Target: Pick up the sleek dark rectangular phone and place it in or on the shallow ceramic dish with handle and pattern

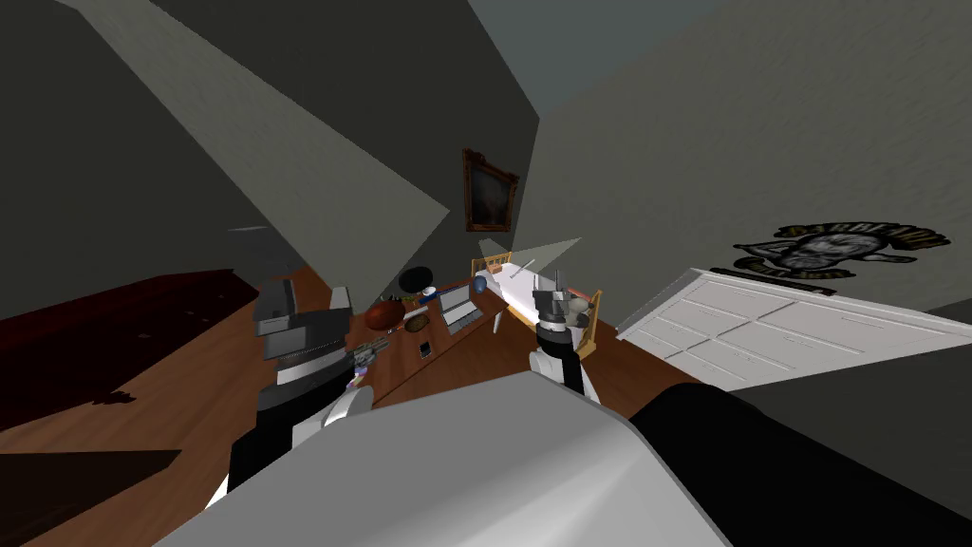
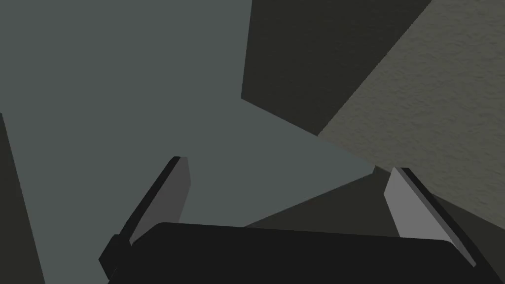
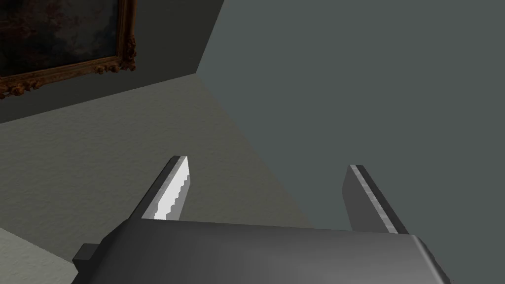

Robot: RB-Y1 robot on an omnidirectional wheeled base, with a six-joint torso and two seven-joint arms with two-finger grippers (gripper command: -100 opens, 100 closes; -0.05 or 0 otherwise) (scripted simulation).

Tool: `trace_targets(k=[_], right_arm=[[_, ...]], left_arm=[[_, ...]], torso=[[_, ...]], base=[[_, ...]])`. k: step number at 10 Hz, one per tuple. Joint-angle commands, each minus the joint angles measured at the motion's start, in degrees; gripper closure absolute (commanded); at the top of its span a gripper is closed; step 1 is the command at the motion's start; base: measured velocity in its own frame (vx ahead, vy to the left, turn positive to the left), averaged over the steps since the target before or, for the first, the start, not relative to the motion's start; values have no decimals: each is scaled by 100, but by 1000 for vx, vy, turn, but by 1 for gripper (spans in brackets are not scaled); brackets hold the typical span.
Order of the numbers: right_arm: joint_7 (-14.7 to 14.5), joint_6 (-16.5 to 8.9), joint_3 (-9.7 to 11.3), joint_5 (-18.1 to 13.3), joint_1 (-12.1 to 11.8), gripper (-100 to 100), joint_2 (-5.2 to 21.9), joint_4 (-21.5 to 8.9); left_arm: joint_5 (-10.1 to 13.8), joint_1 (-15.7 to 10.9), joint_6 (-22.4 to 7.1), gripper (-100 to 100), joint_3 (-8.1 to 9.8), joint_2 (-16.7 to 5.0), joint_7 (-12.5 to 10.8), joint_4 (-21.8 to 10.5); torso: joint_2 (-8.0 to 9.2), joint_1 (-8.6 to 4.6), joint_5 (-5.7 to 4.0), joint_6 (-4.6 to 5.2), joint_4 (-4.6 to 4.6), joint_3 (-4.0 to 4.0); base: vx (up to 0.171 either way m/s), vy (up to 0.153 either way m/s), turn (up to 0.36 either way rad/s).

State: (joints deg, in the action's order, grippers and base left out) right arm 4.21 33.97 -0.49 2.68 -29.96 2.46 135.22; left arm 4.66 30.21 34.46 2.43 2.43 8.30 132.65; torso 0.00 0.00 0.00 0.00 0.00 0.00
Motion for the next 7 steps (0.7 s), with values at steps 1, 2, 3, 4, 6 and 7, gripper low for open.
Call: trace_targets(k=[1, 2, 3, 4, 6, 7], right_arm=[[0, 0, 0, 0, 0, 0, 0, 0], [0, 0, 0, 0, 0, 0, 0, 0], [0, 0, 0, 0, 0, 0, 0, 0], [0, 0, 0, 0, 0, 0, 0, 0], [0, 0, 0, 0, 1, 0, 0, 0], [0, 0, 0, 0, 1, 0, 0, 0]], left_arm=[[15, 20, -43, -100, 5, -232, -3, -52], [30, 42, -87, -100, 11, -395, -5, -105], [50, 73, -146, -100, 21, -553, -8, -175], [75, 111, -218, -100, 33, -696, -11, -262], [139, 203, -401, -100, 64, -919, -16, -484], [179, 254, -509, -100, 80, -1004, -18, -618]], torso=[[0, 0, 0, 0, 0, 0], [2, -1, 0, 1, 0, 1], [4, -4, -1, 1, 1, 2], [7, -7, -1, 1, 1, 4], [10, -9, -2, 1, 2, 6], [9, -10, -2, 1, 2, 5]], base=[[-7, -9, -55], [-12, -16, -83], [-19, -27, -82], [-22, -31, -108], [-22, -29, -137], [-27, -39, -152]])
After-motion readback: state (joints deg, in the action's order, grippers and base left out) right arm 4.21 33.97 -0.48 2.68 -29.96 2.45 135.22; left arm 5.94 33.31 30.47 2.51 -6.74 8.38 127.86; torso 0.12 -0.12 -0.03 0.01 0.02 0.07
